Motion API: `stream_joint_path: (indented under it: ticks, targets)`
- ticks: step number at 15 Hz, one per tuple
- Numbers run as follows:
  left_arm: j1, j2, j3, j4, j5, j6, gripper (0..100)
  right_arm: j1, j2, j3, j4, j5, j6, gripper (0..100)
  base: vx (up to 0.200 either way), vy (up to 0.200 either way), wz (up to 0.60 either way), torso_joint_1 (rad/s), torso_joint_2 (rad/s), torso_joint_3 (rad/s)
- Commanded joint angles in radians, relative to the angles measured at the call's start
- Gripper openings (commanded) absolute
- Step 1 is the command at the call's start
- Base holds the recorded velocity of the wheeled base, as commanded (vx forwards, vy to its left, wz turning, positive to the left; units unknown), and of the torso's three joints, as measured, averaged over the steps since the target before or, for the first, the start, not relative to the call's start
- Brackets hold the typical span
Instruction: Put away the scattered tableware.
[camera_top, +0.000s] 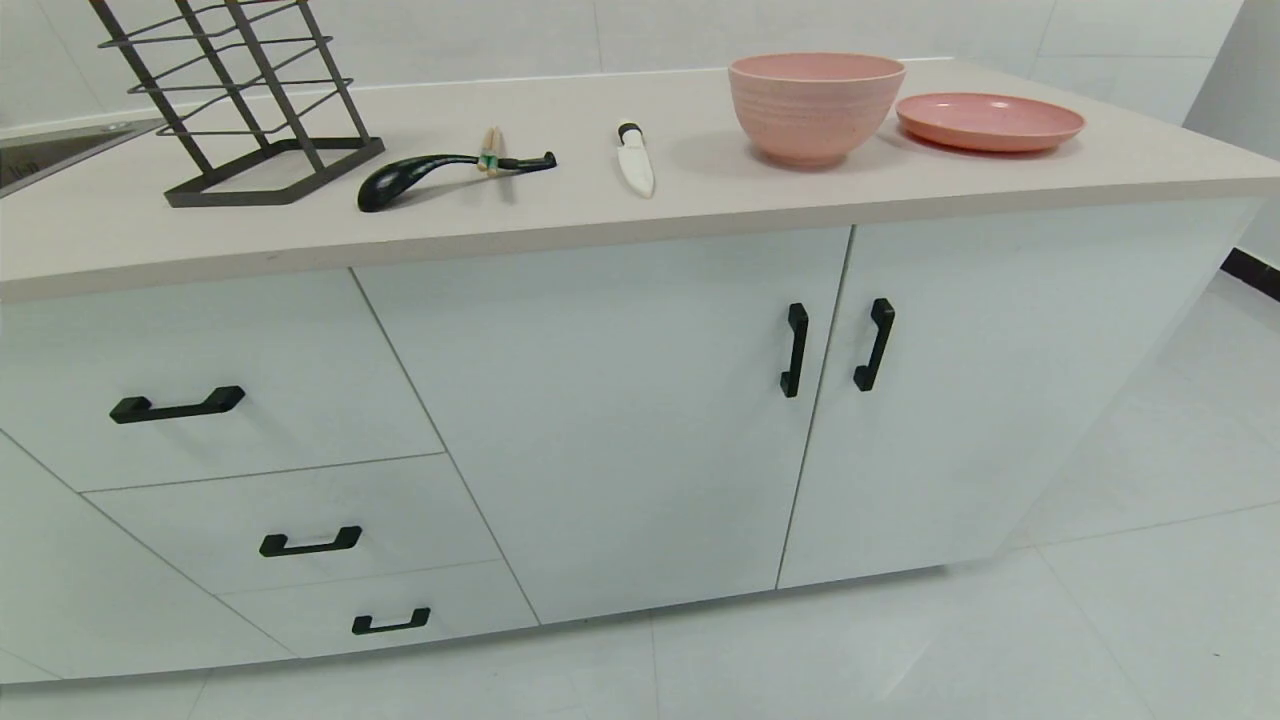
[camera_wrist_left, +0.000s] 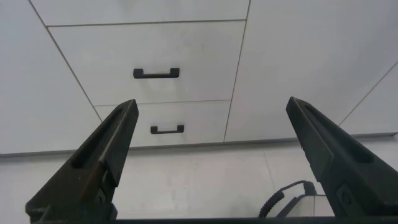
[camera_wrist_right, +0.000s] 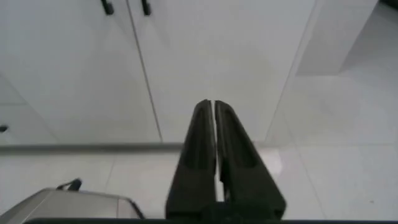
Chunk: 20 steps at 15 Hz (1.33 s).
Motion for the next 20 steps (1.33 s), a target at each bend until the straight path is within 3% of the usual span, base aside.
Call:
stream_joint_path:
  ticks: [1,4,7,11,15,18,20]
  targets:
    - [0.0,0.0,-0.001,0.0,0.001,0.0,100,0.0,-0.003,-0.018,0.015,0.007,-0.001,100,0.0,0.0,0.0,0.0,0.0,0.0]
    - [0.0,0.0,0.001,0.0,0.0,0.001,100,0.011,0.052,-0.049,0.011,0.013,-0.001,100,0.0,0.0,0.0,0.0,0.0,0.0]
    - [0.0,0.0,0.001,0.0,0.0,0.0,100,0.077,0.284,-0.176,-0.022,0.031,-0.006,100,0.0,0.0,0.0,0.0,0.0,0.0]
    - [0.0,0.0,0.001,0.0,0.001,0.0,100,0.103,0.681,-0.143,-0.438,0.102,-0.04,100,0.0,0.0,0.0,0.0,0.0,0.0]
    - [0.0,0.0,-0.001,0.0,0.0,0.0,100,0.102,0.842,-0.121,-0.575,0.123,-0.09,100,0.0,0.0,0.0,0.0,0.0,0.0]
    - [0.0,0.0,-0.001,0.0,0.0,0.001,100,0.102,0.998,-0.118,-0.771,0.218,-0.13,100,0.0,0.0,0.0,0.0,0.0,0.0]
    - [0.0,0.0,0.001,-0.002,0.0,0.0,100,0.1,1.163,-0.068,-1.01,0.333,-0.17,100,0.0,0.0,0.0,0.0,0.0,0.0]
